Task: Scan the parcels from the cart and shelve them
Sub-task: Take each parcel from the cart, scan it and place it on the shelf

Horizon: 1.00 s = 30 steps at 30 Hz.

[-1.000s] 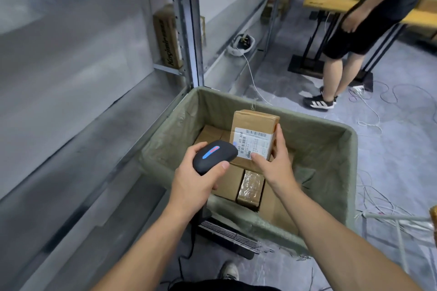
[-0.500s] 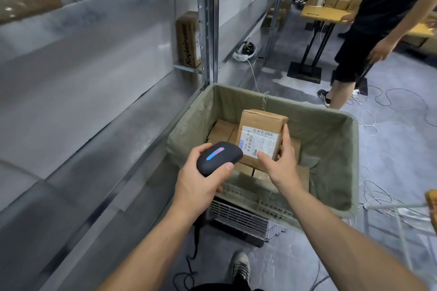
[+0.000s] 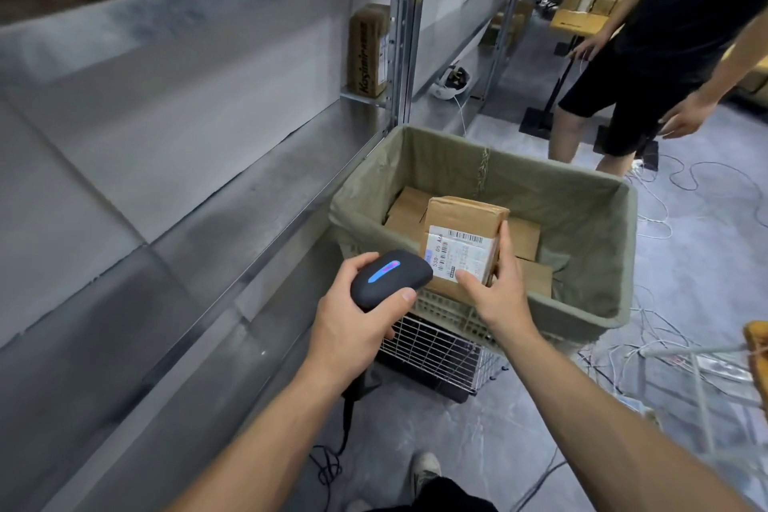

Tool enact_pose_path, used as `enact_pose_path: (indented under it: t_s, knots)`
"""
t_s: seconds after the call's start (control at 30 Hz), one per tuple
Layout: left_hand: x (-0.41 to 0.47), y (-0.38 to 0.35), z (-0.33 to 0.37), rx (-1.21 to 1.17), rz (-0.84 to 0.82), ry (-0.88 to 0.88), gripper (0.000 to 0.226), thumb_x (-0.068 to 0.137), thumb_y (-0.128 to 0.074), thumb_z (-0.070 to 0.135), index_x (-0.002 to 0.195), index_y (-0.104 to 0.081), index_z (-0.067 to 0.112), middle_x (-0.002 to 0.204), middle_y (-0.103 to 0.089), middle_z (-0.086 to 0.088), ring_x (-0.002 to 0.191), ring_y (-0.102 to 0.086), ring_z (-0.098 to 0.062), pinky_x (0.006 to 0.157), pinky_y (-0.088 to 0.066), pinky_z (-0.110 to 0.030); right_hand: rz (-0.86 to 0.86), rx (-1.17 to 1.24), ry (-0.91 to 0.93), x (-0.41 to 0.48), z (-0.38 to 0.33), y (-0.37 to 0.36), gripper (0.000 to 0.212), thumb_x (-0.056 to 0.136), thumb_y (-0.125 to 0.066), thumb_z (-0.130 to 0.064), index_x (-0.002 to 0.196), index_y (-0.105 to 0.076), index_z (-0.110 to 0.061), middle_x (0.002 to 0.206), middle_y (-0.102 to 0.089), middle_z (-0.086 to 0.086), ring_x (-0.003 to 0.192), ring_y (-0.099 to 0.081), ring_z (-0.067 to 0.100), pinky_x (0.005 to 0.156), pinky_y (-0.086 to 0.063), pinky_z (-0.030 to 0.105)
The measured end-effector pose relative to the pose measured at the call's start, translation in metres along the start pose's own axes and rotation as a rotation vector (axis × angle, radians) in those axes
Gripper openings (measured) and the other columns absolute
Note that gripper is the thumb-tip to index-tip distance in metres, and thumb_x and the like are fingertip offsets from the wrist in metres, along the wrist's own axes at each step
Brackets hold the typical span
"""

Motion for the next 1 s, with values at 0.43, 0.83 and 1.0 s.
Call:
enact_pose_path:
  t_s: [0.43, 0.83, 1.0]
  knots:
    - [-0.06, 0.02, 0.002, 0.03, 0.218, -0.003, 0.047, 0.085, -0.081, 0.013, 0.123, -0.057, 0.025, 0.073, -0.067, 0.002, 0.048, -0.058, -0.013, 0.051, -0.046, -0.017, -0.171, -0.026, 0.089, -0.027, -0.017, -0.02, 0.103, 0.084, -0.078, -0.023, 0.152, -0.01, -0.059, 0.152, -0.037, -0.001, 0.135, -0.045, 0.021, 0.115, -0.038, 0.049]
    - [-0.161, 0.039, -0.003, -0.024, 0.542, 0.02, 0.054, 0.069, -0.077, 0.038, 0.12, -0.059, 0.03, 0.081, -0.071, 0.001, 0.056, -0.061, -0.016, 0.056, -0.05, -0.021, -0.502, 0.03, 0.19, -0.074, -0.043, -0.055, 0.105, 0.069, -0.073, -0.053, 0.148, -0.006, -0.067, 0.153, -0.04, -0.004, 0.137, -0.045, 0.02, 0.114, -0.038, 0.055]
    - [-0.207, 0.062, -0.011, -0.029, 0.689, 0.024, 0.062, 0.061, -0.077, 0.053, 0.118, -0.06, 0.035, 0.091, -0.074, 0.002, 0.058, -0.064, -0.019, 0.061, -0.056, -0.032, -0.619, 0.03, 0.246, -0.108, -0.056, -0.081, 0.105, 0.071, -0.075, -0.049, 0.149, -0.007, -0.066, 0.15, -0.042, -0.002, 0.134, -0.048, 0.019, 0.114, -0.039, 0.053]
Point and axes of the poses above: each hand's wrist, its own x-axis towards the middle knuckle, its own y-axis out of the back of the hand, z = x × y, the point moved 8 cm from there along x, towards the middle knuckle
